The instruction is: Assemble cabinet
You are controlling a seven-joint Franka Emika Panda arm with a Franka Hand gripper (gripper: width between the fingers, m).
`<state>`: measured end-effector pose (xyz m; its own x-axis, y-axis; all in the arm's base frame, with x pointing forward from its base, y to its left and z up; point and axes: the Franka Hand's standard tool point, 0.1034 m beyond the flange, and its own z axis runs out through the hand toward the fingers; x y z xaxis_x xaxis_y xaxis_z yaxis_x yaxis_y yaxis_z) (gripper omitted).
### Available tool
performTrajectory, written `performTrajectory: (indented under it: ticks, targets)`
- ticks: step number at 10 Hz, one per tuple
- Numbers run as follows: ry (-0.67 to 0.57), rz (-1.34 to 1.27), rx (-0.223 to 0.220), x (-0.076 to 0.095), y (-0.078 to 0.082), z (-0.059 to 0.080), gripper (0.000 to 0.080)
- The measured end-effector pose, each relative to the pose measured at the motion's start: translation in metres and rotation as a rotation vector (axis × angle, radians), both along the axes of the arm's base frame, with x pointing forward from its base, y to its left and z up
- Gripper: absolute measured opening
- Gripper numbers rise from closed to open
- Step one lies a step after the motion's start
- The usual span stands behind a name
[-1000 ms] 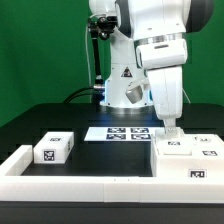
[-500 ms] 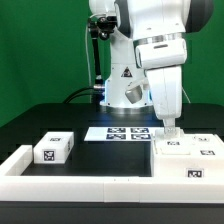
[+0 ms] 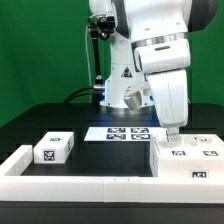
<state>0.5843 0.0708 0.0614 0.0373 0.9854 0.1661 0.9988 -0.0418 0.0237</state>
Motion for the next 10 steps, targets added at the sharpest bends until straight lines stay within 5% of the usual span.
performTrajectory:
  ticks: [5, 6, 7, 8, 9, 10]
  targets:
    - [-0.002, -0.004, -0.002, 0.001, 0.0, 0.002, 0.0062]
    - [-0.019, -0.009, -0.009, 0.005, 0.0, 0.012, 0.0282]
    - [-0.031, -0.023, -0.015, 0.008, 0.001, 0.024, 0.0282]
    - [-0.043, -0.038, -0.023, 0.009, 0.002, 0.037, 0.0488]
    - [-0.053, -0.045, -0.031, 0.005, 0.003, 0.046, 0.0488]
    - [-0.058, -0.051, -0.035, -0.001, 0.004, 0.048, 0.0617]
